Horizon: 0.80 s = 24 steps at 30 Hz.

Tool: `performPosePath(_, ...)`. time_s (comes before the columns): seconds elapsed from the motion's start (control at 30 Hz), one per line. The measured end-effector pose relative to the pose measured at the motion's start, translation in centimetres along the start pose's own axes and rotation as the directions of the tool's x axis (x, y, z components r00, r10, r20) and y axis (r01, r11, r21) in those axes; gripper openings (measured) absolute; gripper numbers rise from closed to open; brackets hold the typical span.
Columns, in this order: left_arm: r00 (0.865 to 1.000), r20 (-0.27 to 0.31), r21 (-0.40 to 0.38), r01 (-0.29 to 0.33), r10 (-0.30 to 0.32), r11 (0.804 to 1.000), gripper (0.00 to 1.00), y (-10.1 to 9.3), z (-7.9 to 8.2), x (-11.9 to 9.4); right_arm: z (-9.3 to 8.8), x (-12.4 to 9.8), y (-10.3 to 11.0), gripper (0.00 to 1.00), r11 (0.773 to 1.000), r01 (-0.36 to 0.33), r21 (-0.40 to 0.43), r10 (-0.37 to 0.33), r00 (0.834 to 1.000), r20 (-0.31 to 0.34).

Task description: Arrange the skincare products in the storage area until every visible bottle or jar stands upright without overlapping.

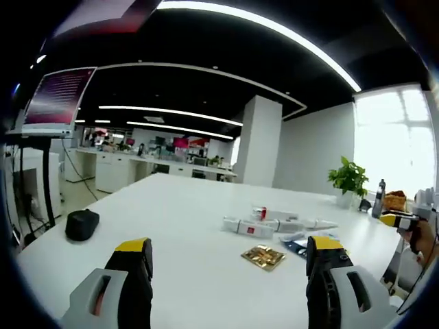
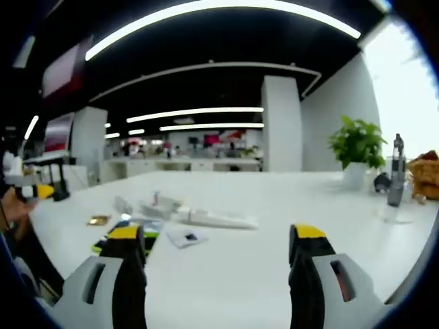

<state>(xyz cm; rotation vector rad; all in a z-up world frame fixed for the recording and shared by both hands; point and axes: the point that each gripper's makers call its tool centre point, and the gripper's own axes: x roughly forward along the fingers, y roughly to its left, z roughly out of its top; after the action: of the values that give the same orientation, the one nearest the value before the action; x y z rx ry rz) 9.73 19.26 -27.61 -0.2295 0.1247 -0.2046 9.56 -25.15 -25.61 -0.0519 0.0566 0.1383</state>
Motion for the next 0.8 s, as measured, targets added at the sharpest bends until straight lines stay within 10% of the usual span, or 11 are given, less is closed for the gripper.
performPosePath(0.8,1.0,-0.023,0.016,-0.012,0.012,1.0,0.97,0.4,-0.7,-0.2,-0.4,-0.1,1.7,0.79,0.997,-0.062,0.051,0.064,0.998,-0.022)
